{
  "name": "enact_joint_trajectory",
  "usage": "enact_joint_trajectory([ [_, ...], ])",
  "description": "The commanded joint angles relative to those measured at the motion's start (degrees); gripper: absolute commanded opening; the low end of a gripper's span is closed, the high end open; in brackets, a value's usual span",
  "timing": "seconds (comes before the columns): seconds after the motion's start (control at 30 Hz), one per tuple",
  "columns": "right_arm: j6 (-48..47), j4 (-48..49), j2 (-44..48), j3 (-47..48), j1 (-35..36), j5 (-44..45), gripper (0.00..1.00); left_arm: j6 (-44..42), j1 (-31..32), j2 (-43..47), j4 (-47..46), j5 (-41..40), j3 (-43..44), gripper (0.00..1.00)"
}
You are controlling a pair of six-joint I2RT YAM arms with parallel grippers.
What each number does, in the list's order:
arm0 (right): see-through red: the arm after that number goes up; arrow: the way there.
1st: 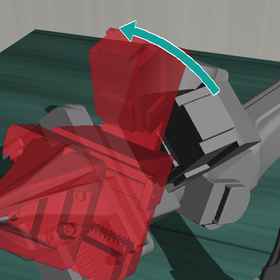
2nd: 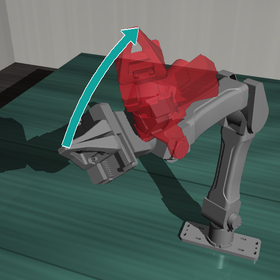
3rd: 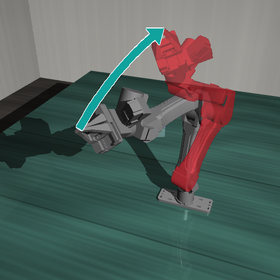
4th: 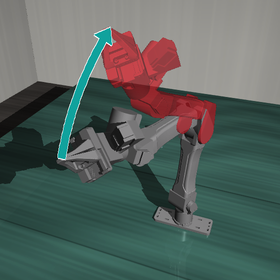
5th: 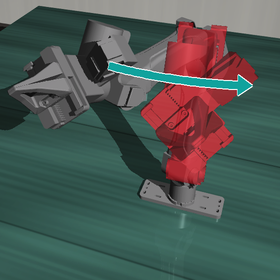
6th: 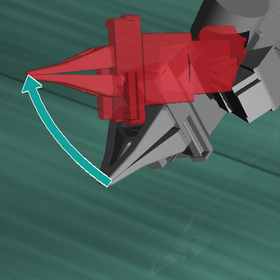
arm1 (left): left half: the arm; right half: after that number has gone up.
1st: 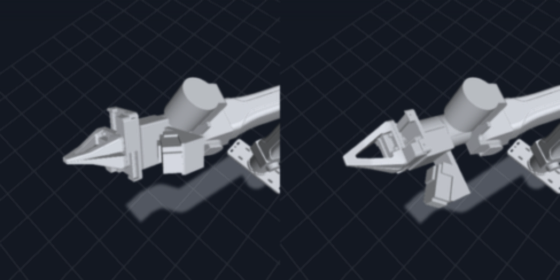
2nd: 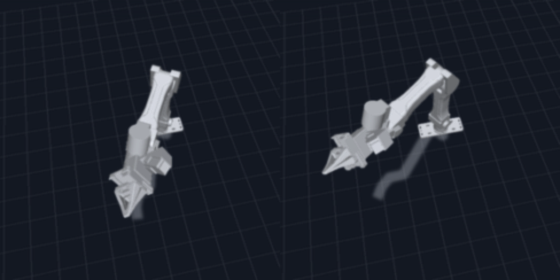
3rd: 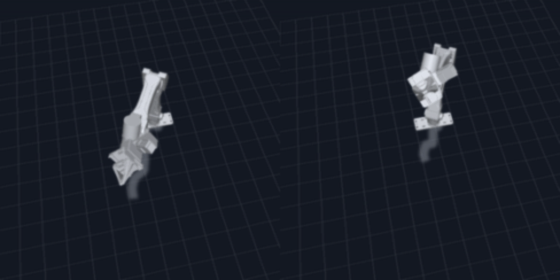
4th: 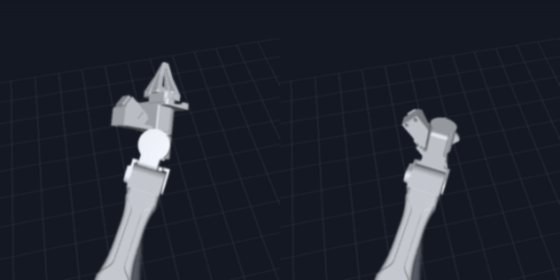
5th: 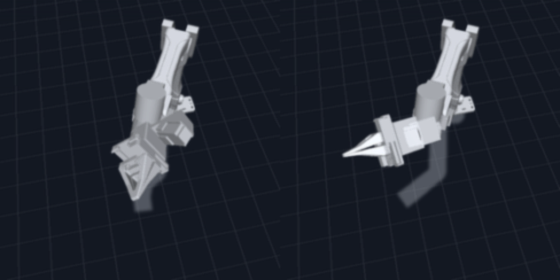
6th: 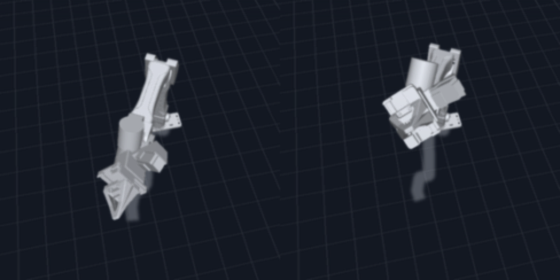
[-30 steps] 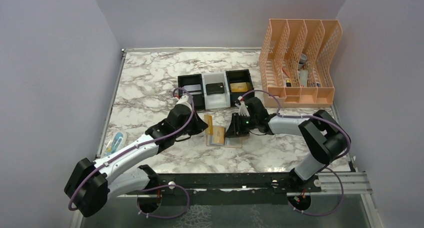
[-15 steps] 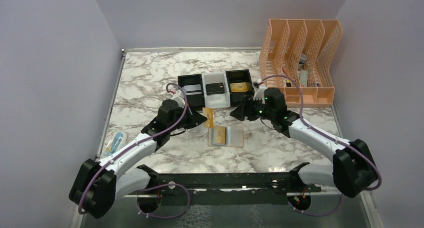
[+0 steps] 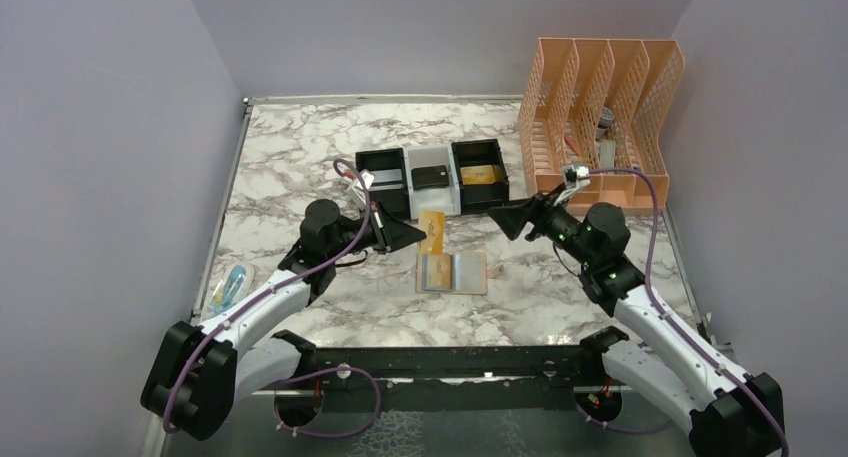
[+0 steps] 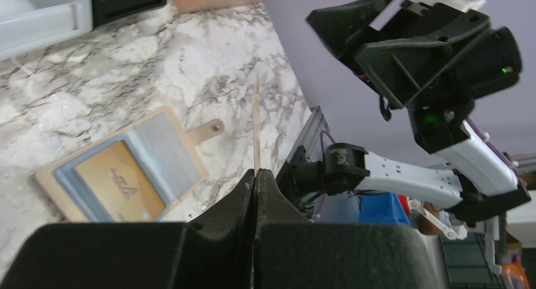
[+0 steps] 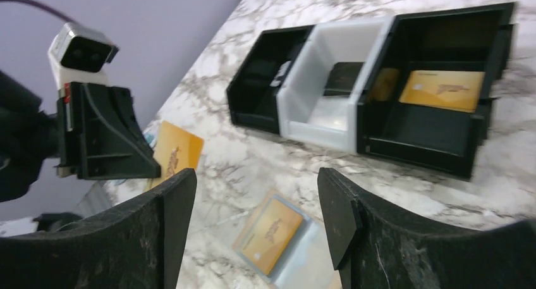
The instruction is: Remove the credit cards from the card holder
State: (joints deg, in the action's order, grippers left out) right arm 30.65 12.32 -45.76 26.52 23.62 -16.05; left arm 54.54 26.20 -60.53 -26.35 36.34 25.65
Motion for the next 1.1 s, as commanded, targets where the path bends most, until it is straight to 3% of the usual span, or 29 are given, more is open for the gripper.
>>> enact_joint_trajectory([
  [0.0,5.3,1.6,-6.1,2.3,0.2,-15.0,0.72,2.6,-0.2,-0.2,-9.3,6.1,0.1,0.00],
  [0.17,14.1,15.9,-16.2,2.0,0.2,-31.0,0.70,3.9,0.7,-0.2,-12.5,6.3,0.0,0.00],
  [0.3,19.8,24.4,-21.1,2.0,0.3,-37.4,0.63,4.3,2.4,-1.5,-13.7,5.7,0.4,0.00],
  [0.8,28.0,36.6,-28.7,2.3,2.8,-40.9,0.57,5.3,7.0,-4.2,-17.5,1.9,0.7,0.00],
  [1.07,31.3,41.4,-30.9,2.2,3.8,-41.9,0.38,7.1,7.1,-4.3,-20.7,1.1,-0.8,0.00],
])
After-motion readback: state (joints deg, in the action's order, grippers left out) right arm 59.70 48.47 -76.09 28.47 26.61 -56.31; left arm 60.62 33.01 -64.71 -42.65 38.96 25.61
